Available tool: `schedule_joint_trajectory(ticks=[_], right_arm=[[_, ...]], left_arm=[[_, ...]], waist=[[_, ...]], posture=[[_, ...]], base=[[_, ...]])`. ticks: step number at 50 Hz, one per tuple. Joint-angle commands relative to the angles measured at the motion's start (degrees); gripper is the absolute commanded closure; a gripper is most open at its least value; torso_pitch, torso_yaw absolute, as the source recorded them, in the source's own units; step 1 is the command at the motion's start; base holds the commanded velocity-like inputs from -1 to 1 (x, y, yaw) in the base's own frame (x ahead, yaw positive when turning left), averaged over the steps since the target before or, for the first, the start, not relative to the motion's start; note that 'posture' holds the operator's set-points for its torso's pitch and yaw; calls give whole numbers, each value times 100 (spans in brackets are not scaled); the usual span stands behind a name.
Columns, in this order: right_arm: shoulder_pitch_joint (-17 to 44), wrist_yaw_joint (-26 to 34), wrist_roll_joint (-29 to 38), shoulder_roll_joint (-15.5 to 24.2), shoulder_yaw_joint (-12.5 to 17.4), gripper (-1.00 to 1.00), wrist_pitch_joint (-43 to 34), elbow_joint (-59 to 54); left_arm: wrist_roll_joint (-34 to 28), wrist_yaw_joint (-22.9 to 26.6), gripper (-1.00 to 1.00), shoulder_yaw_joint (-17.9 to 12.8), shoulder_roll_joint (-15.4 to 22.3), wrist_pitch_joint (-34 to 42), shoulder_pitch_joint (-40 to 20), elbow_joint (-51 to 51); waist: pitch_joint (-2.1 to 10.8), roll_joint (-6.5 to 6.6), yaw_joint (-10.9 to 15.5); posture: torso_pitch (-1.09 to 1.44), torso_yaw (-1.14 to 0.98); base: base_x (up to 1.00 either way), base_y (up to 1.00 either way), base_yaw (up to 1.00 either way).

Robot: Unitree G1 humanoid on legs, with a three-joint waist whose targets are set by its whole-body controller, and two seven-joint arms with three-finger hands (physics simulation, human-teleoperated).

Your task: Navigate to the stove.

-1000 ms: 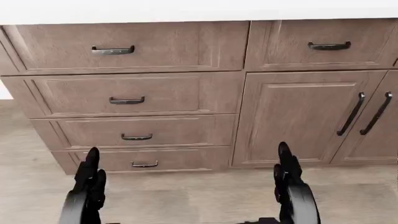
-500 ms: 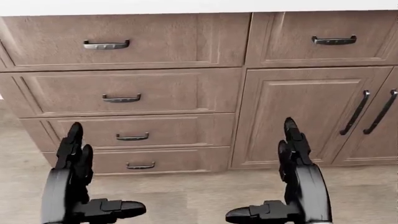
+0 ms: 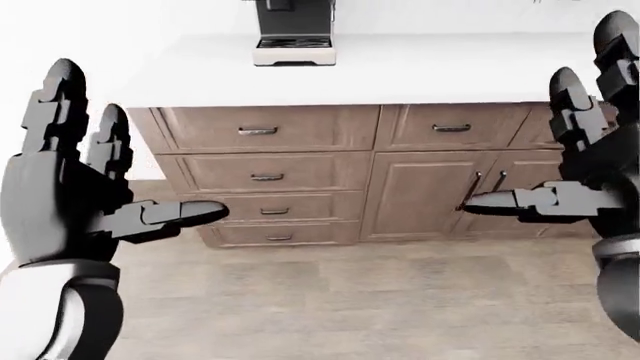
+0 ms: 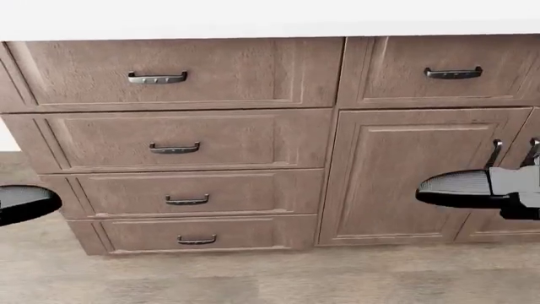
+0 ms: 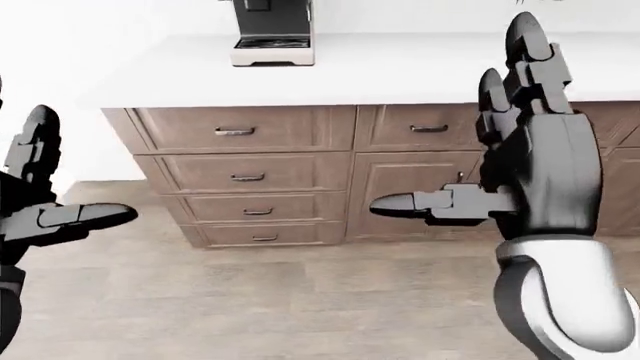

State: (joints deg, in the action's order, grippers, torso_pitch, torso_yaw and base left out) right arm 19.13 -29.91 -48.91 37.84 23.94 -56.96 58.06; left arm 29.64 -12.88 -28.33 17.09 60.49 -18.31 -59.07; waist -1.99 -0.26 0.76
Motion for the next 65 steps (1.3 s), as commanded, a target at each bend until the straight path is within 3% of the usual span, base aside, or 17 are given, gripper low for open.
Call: schedule_joint_trajectory(ticks=[1, 4, 12, 19, 21, 23, 25, 30, 34, 41, 44, 45, 47, 53, 56, 58, 65], right_arm=[[63, -1588, -2075, 762, 146, -100, 744, 194], [18, -1962, -2657, 1244, 340, -100, 1075, 194], [-240, -1746, -2397, 1499, -5, -100, 1771, 194], [-324, -1698, -2282, 1482, -164, -100, 1951, 194], [-320, -1676, -2235, 1443, -223, -100, 1963, 194], [-296, -1682, -2239, 1393, -242, -100, 1928, 194], [-300, -1662, -2211, 1311, -212, -100, 1855, 194], [-310, -1555, -2045, 1100, -273, -100, 1746, 194], [-321, -1585, -2137, 1139, -204, -100, 1748, 194], [-468, -1507, -2104, 1153, -94, -100, 1826, 194], [-522, -1495, -2100, 1170, -73, -100, 1879, 194], [-503, -1540, -2165, 1216, -51, -100, 1880, 194], [-536, -1521, -2119, 1212, -64, -100, 1911, 194], [-620, -1499, -2158, 1220, 66, -100, 1942, 194], [-604, -1506, -2114, 1186, 28, -100, 1912, 194], [-599, -1492, -2085, 1151, 27, -100, 1877, 194], [-567, -1488, -2119, 1095, 87, -100, 1802, 194]], left_arm=[[933, -623, -100, -250, 359, -64, -149, -92], [1787, -1273, -100, -405, 839, -184, -65, -93], [1582, -1234, -100, -243, 807, -428, 173, -47], [1452, -1162, -100, -185, 773, -425, 192, -93], [845, -1012, -100, 63, 766, -457, 278, -9], [1072, -979, -100, -133, 640, -216, 101, -60], [1013, -951, -100, -90, 609, -209, 83, -45], [940, -893, -100, -83, 556, -184, 38, -44], [972, -871, -100, -150, 541, -146, 42, -78], [923, -858, -100, -125, 534, -204, 112, -92], [874, -843, -100, -75, 540, -277, 176, -93], [911, -851, -100, -118, 538, -259, 163, -93], [993, -896, -100, -143, 572, -262, 168, -93], [717, -764, -100, -43, 525, -349, 250, -78], [631, -680, -100, -61, 478, -287, 198, -83], [577, -638, -100, -51, 451, -260, 171, -88], [591, -654, -100, -24, 451, -239, 134, -93]], waist=[[67, -29, -2], [-31, -35, -9], [-106, -88, -20], [-103, -87, -30], [-104, -81, -30], [35, -61, -76], [9, -38, -111], [-6, -228, -112], [17, -247, -164], [-111, 85, -140], [15, 577, -88], [-48, 334, -22], [-41, 400, -67], [-28, 114, -52], [-21, -125, -25], [59, -437, -37], [-54, -111, -168]], posture=[[0, 0], [0, 0], [0, 0], [0, 0], [0, 0], [0, 0], [0, 0], [0, 0], [0, 0], [0, 0], [0, 0], [0, 0], [0, 0], [0, 0], [0, 0], [0, 0], [0, 0]], base=[[0, 0, 0], [0, 0, 0], [0, 0, 0], [0, 0, 0], [0, 0, 0], [0, 0, -9], [0, 0, -41], [0, 0, -54], [0, 0, -54], [0, 0, -54], [0, 0, -54], [0, 0, -54], [0, 0, -54], [0, 0, -54], [0, 0, -54], [0, 0, -54], [0, 0, -54]])
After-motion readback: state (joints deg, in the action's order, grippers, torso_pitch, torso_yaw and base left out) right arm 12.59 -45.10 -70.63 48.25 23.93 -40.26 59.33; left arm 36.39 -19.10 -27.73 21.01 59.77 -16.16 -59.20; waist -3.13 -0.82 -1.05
